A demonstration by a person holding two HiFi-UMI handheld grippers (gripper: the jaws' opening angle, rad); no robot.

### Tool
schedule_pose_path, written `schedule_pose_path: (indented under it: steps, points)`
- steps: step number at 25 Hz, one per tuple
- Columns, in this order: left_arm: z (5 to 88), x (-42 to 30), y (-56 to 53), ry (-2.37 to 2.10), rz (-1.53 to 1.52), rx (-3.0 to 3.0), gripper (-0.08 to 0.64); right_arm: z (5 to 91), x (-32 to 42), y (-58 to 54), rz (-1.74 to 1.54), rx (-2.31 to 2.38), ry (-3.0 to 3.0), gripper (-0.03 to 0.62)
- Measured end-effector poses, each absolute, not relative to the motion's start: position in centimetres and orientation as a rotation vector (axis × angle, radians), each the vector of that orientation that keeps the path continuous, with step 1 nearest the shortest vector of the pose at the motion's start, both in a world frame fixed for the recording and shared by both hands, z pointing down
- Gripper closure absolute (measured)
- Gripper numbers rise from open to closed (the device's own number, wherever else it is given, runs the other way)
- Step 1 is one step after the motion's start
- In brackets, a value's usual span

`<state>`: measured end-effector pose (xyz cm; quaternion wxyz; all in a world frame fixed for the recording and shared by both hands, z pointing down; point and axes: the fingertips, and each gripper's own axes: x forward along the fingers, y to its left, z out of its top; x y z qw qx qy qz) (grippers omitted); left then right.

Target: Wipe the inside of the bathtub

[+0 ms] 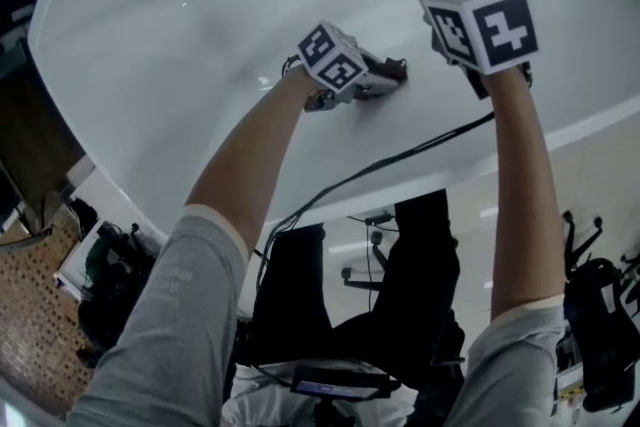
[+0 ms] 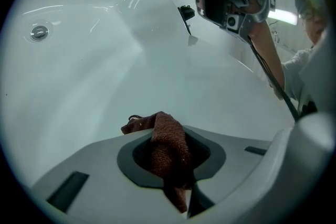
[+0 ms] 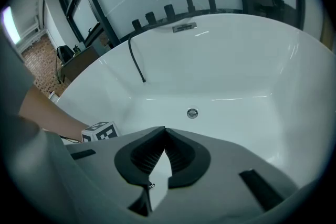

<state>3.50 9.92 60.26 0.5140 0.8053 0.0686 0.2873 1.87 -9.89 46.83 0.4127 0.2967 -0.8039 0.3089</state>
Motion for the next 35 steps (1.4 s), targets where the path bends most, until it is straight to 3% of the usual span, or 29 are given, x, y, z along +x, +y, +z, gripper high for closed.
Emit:
schedule_pose_path:
  steps: [16, 35]
  points:
    - [48.5, 5.0, 13.2, 0.22, 0.568, 1.899, 0.474, 36.0, 4.4, -3.6, 0.893, 0.906, -2.076, 0.588]
    - [38.9, 1.8, 15.8, 0.081, 0.693, 2.114, 0.468, 28.5, 6.3, 5.1, 0.916, 0.977, -2.029, 0.588]
